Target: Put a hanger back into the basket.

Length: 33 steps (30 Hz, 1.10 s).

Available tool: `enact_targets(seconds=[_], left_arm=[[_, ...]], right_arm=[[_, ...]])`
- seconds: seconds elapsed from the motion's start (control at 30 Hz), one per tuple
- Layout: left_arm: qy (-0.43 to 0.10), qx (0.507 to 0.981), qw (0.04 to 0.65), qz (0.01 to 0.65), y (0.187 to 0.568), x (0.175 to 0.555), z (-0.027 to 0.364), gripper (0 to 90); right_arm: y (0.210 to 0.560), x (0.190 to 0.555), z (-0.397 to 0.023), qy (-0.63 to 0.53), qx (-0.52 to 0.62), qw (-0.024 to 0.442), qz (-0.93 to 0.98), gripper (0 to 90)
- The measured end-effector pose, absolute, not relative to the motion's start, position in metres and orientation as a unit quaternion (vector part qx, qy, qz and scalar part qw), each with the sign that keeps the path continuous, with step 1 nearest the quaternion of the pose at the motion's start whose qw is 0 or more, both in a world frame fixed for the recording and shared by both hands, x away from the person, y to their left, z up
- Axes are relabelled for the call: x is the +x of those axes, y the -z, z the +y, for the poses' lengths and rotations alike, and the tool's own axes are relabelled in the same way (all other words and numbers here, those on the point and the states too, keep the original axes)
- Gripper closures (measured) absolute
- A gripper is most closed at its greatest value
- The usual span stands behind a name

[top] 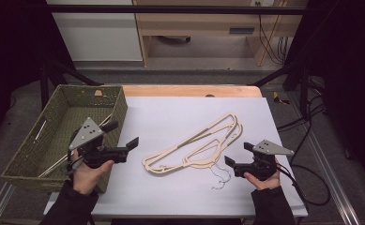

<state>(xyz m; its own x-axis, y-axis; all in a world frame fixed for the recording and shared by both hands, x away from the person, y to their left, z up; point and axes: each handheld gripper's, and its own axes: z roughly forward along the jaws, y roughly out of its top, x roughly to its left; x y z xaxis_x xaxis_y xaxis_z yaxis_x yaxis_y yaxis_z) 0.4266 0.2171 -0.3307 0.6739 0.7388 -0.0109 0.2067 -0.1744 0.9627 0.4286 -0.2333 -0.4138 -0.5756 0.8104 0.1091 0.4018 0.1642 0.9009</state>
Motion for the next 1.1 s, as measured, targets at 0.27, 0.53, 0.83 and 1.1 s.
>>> enact_targets(seconds=[0.27, 0.53, 0.83, 1.1], left_arm=[[-0.211, 0.755, 0.533, 0.320, 0.361, 0.432, 0.190, 9.5], [-0.194, 0.777, 0.502, 0.325, 0.389, 0.439, 0.178, 8.8], [-0.186, 0.789, 0.485, 0.328, 0.403, 0.442, 0.174, 8.8], [-0.181, 0.795, 0.481, 0.322, 0.406, 0.442, 0.170, 8.9]], right_arm=[[0.418, 0.431, -0.230, -0.487, 0.421, 0.197, 0.740, 11.4], [0.431, 0.436, -0.218, -0.469, 0.423, 0.174, 0.756, 15.9], [0.457, 0.447, -0.205, -0.407, 0.441, 0.162, 0.783, 37.9], [0.469, 0.453, -0.199, -0.389, 0.441, 0.139, 0.797, 57.4]])
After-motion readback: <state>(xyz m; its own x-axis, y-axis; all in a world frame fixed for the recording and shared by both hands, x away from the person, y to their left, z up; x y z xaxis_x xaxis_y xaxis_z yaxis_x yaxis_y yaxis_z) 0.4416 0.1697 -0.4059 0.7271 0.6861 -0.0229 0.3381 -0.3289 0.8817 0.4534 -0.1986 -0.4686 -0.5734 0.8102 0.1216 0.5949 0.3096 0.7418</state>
